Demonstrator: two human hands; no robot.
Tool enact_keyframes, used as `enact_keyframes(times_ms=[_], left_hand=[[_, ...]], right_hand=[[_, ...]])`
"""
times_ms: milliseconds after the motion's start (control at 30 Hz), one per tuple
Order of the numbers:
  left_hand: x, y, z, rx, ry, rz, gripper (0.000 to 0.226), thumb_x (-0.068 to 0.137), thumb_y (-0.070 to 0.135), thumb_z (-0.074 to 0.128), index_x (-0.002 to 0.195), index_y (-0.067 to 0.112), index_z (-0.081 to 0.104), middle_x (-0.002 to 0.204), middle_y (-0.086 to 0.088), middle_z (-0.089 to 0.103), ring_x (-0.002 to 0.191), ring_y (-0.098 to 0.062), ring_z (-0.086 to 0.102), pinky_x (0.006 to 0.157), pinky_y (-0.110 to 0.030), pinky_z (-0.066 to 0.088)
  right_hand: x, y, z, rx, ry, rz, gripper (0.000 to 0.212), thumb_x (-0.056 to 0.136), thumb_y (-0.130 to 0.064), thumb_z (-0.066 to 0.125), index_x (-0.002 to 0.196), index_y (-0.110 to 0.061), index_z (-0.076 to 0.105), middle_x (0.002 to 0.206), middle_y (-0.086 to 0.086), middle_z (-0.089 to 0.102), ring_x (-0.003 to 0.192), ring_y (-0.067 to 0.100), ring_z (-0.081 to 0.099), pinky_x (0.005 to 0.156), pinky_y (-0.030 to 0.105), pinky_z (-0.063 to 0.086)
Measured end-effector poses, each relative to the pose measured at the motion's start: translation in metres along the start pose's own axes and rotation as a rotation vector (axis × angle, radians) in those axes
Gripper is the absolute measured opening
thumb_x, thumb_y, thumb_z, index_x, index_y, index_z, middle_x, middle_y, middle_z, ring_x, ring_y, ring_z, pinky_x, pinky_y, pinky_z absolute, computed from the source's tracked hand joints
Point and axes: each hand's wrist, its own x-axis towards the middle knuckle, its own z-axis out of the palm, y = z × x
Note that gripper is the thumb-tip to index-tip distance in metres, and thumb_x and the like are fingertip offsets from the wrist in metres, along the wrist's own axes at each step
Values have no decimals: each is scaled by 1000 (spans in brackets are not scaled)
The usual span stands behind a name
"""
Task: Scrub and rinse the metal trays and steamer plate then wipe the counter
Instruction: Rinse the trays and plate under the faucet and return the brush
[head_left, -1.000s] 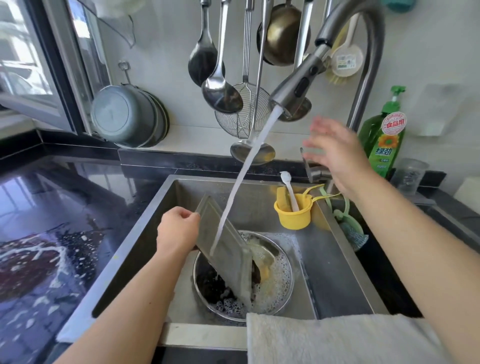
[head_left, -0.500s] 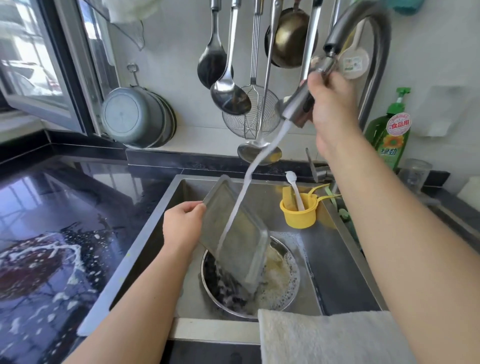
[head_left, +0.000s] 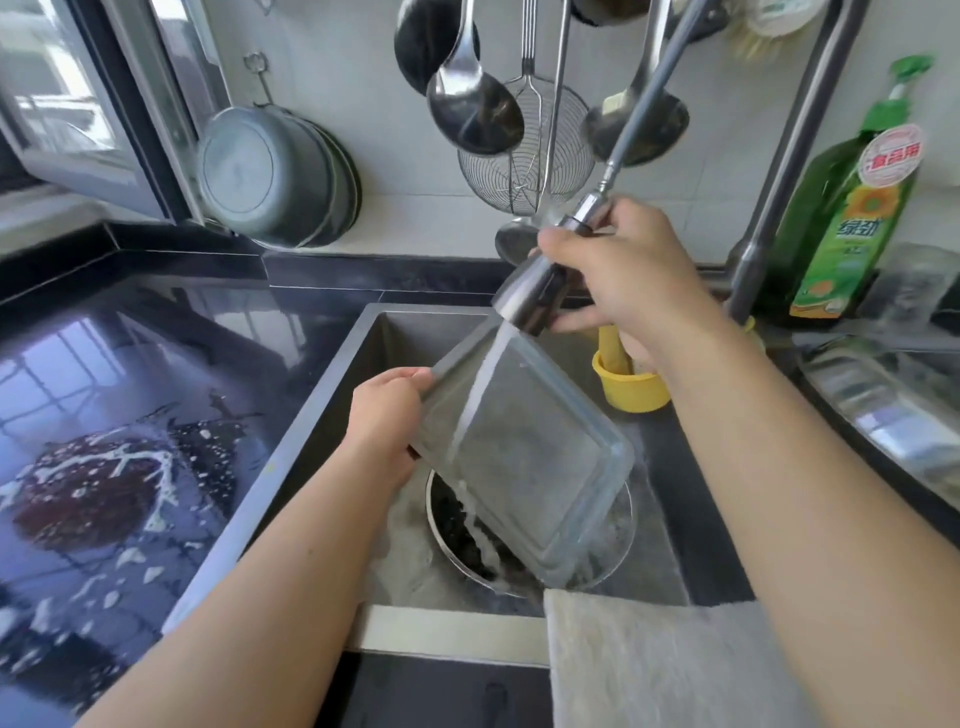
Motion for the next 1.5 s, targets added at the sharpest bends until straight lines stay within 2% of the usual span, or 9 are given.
enact_keyframes(times_ms=[200,300,533,667,900,1033,1167,1333,1500], left_hand=[[0,-5,5,101,-63,12,13,97,17,68,103,13,79,94,-14,80,87,-32,77,81,-50,64],[3,-7,4,146,-45,26,13,97,24,70,106,19,78,98,-9,80,91,-31,77,86,-50,62],[-3,-2,2,248,11,134,25,85,49,74,84,24,80,101,-14,78,100,-40,73,95,-58,58],[0,-2,1,265,19,198,40,82,57,68,83,18,76,80,-10,66,78,-35,67,90,-60,57],[6,-2,-5,251,125,226,28,95,42,73,80,19,75,80,-7,70,78,-26,66,72,-45,60],[5,-1,-7,201,65,154,2,95,12,74,94,14,75,95,-14,75,83,-30,73,63,-39,62],[3,3,-7,129,-38,54,37,91,-16,57,99,17,73,102,-14,72,89,-30,72,57,-34,59],[3,10,-10,329,51,408,43,88,-3,72,71,36,76,73,9,75,73,-13,69,64,-31,54],[-8,11,-2,397,0,613,28,88,7,79,73,30,73,65,18,68,66,-3,59,69,-30,52]], right_hand=[[9,12,-1,-36,76,-47,24,87,-22,74,101,-16,56,105,7,68,91,27,72,58,49,63],[16,22,-10,-144,134,-69,25,78,-33,72,92,-27,52,103,1,67,95,26,70,70,51,62],[24,30,-26,-232,201,-95,28,71,-45,69,87,-38,47,101,-4,65,97,27,68,77,55,60],[17,21,-33,-305,189,-65,26,80,-34,71,95,-31,50,103,-2,62,97,28,66,78,54,60],[20,5,-69,-436,66,100,34,92,-19,72,119,-17,52,110,3,60,90,24,68,63,45,64],[17,1,-78,-434,28,129,40,91,-18,73,126,-16,52,113,6,62,93,26,69,63,46,64],[14,0,-68,-286,-77,144,22,92,-11,71,107,-18,55,117,11,65,105,28,66,67,54,63],[12,-1,-57,-252,-74,111,23,92,-11,71,108,-16,55,118,11,63,109,27,64,68,55,62],[9,-3,-37,-84,-127,82,22,93,-9,69,111,-12,55,114,13,67,102,29,70,65,55,62]])
